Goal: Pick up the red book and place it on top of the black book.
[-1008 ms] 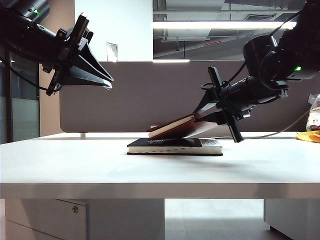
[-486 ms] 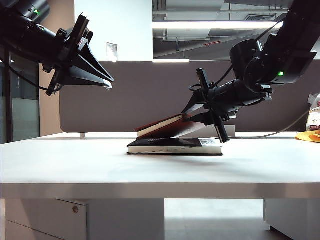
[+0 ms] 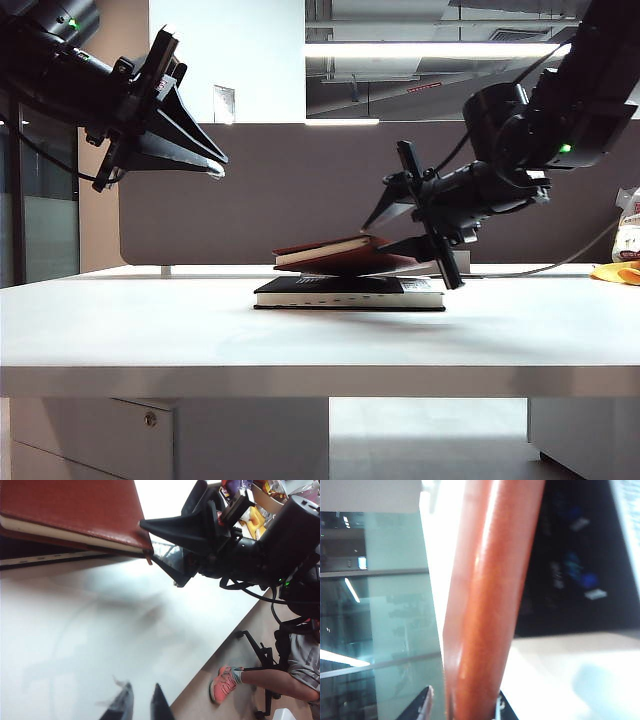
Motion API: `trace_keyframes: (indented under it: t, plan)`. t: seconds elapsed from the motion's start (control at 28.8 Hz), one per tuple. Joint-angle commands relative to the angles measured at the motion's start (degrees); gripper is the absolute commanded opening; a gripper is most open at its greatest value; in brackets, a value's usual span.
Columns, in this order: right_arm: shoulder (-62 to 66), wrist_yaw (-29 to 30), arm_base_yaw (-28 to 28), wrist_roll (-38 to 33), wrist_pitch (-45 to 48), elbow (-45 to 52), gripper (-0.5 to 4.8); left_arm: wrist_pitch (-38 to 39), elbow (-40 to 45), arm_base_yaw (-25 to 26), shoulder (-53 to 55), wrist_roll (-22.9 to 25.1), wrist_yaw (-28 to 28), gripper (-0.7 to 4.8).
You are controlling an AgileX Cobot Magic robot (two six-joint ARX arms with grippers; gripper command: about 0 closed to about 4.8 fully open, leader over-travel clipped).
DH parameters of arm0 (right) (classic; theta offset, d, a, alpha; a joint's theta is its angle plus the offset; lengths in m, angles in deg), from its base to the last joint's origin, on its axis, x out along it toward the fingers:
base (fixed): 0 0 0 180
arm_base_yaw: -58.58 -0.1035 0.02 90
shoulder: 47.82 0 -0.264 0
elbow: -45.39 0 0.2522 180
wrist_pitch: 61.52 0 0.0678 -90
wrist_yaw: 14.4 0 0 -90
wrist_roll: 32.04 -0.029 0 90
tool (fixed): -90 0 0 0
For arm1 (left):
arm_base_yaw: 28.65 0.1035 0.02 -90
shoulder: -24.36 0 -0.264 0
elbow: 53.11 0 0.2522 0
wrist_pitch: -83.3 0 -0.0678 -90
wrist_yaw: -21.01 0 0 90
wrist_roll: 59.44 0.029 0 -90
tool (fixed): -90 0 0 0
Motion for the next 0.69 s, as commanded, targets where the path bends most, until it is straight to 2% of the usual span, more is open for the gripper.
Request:
trace_keyframes:
  t: [0.03,0.49,0.56,0.59,0.69]
  plan:
    - [-0.6,2.4,1.2,0.2,0.1,-0.4,1.58,-0.2,-0.3,0.0,-0.2,0.0,-0.4,0.52]
    - [-0.6,8.5,2.4,0.4,-4.7,-2.1,1.44,-0.4,-0.3,0.0,-0.2,-0.5,-0.4,0.52]
    - [-0.6,9.0,3.0,0.4,-4.9,-2.1,1.00,-0.4,-0.3,0.0,-0.2,-0.7,-0.4,0.52]
    - [-0.6,9.5,3.0,0.4,-3.9,-2.1,0.53,-0.3,-0.3,0.0,-0.2,-0.7,-0.4,0.52]
    - [-0.6,9.0,2.9,0.4,-3.1,-2.1,0.51,-0.3,-0.3,0.0,-0.2,-0.9,-0.5,0.53]
